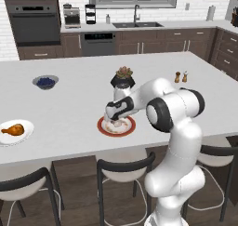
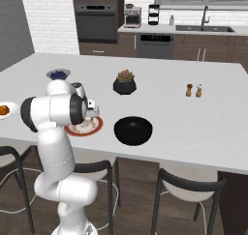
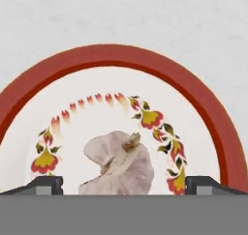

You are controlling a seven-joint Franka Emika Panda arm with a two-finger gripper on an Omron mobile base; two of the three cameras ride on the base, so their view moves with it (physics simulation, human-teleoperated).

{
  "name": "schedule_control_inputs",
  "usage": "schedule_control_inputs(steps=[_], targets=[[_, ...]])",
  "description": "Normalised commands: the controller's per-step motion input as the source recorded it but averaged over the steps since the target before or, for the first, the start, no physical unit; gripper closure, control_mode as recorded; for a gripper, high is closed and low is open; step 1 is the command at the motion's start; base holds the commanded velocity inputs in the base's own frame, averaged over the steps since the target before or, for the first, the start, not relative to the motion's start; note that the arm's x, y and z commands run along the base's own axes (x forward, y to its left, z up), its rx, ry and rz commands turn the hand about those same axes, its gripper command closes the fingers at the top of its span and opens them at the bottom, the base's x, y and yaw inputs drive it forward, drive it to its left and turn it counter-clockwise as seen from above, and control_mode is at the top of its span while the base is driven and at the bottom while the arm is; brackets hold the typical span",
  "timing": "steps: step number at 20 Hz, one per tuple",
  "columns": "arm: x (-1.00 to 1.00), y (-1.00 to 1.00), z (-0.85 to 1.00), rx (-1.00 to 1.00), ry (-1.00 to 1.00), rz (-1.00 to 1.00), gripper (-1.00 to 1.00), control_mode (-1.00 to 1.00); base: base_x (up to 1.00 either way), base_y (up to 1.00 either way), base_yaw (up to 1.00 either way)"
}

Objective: Pick the chicken drumstick and garlic from their plates and place them in the bowl. Then put the bowl in the fridge.

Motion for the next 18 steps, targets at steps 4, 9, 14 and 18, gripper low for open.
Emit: schedule_control_inputs(steps=[4, 9, 14, 18], targets=[[0.0, 0.03, -0.3, -0.06, 0.0, 0.04, -1.0, -1.0, 0.0, 0.0, 0.0], [0.0, 0.0, -0.24, -0.02, 0.0, 0.04, -1.0, -1.0, 0.0, 0.0, 0.0], [0.0, 0.0, -0.22, -0.01, 0.0, 0.06, 1.0, -1.0, 0.0, 0.0, 0.0], [-0.23, -0.04, -0.13, 0.0, -0.01, 0.09, 1.0, -1.0, 0.0, 0.0, 0.0]])
